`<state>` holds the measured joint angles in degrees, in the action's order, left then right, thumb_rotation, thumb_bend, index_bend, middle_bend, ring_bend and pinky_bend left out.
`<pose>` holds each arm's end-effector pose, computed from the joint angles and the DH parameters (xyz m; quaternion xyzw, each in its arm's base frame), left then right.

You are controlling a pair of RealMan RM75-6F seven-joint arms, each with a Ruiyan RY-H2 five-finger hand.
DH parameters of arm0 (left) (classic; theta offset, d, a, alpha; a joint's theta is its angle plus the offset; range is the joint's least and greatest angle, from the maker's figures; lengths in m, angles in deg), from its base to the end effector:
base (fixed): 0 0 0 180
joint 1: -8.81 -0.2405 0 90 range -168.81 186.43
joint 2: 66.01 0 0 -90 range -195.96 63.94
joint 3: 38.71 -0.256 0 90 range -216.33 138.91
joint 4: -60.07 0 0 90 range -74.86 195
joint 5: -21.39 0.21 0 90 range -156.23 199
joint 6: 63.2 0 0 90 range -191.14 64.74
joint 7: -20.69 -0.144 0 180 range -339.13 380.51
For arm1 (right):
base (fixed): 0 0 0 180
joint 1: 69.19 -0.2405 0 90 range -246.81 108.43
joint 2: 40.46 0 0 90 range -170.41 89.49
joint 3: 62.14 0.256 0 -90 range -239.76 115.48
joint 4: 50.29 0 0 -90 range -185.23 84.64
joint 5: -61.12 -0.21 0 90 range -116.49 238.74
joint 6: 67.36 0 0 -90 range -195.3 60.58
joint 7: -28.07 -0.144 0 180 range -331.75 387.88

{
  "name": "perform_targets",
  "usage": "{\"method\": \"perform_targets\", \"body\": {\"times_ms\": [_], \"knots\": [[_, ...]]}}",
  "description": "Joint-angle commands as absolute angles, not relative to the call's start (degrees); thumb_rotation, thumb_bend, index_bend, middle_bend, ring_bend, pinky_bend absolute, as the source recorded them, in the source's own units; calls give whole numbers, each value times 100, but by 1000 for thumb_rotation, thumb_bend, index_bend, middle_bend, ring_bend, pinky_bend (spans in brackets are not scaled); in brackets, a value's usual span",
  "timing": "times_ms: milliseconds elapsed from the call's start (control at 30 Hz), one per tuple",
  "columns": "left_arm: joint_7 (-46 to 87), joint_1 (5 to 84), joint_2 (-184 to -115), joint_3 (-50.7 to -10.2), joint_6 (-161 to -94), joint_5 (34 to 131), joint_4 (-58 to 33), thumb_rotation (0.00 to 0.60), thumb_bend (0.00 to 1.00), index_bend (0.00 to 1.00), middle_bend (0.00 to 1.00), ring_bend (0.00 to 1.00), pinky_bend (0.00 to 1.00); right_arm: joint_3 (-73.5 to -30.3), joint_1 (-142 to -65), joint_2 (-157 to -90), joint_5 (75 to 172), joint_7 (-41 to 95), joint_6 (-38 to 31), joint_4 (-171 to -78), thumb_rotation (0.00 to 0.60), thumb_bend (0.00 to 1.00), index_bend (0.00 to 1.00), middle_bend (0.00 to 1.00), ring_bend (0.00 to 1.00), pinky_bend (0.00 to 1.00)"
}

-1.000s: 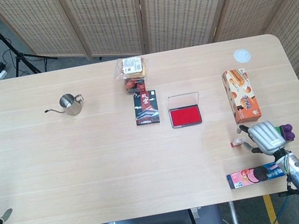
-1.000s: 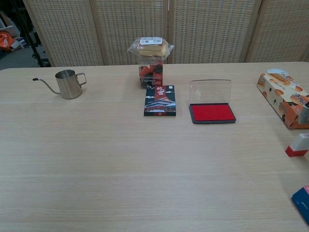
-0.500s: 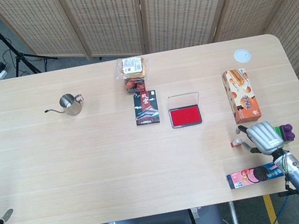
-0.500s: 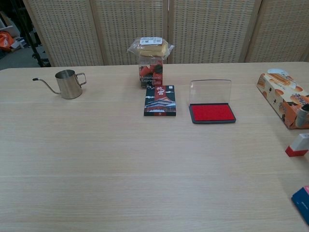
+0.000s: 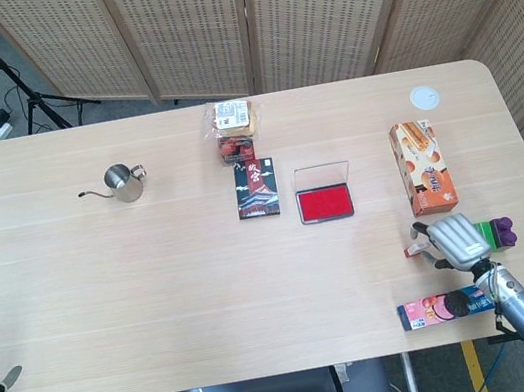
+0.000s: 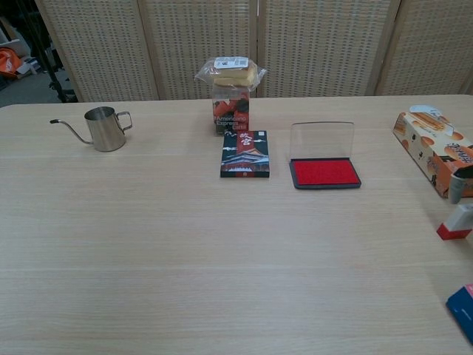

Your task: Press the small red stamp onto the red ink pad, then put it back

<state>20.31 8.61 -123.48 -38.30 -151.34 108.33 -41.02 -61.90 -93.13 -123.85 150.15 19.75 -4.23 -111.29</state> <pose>-0.3014 0.1442 0.1820 -0.5744 -0.4153 -0.3776 0.5959 -0.3278 -0.2872 0.0481 0.7367 -0.3671 0.3120 0.4746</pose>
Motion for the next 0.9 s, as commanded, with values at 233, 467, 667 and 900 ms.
{"method": "perform_targets", "body": {"times_ms": [233, 467, 667, 900], "knots": [[2008, 877, -12358, -3823, -15101, 10803, -4106, 600, 6, 0, 0, 0, 0, -6193, -9331, -12396, 14982, 1935, -415, -11095, 600, 408, 448, 922, 987, 1000], [2016, 867, -12362, -3828, -15126, 10821, -4105, 600, 5, 0, 0, 0, 0, -6222, -9349, -12389, 14984, 1917, -429, -11111, 600, 414, 472, 922, 987, 1000], [2015, 864, -12368, -3825, -15134, 10816, -4108, 600, 5, 0, 0, 0, 0, -6240, -9367, -12402, 14969, 1935, -474, -11090, 600, 459, 511, 924, 987, 1000], [2015, 867, -12361, -3825, -15126, 10809, -4110, 600, 5, 0, 0, 0, 0, -6243, -9392, -12308, 15021, 1822, -401, -11267, 600, 499, 535, 925, 987, 1000]]}}
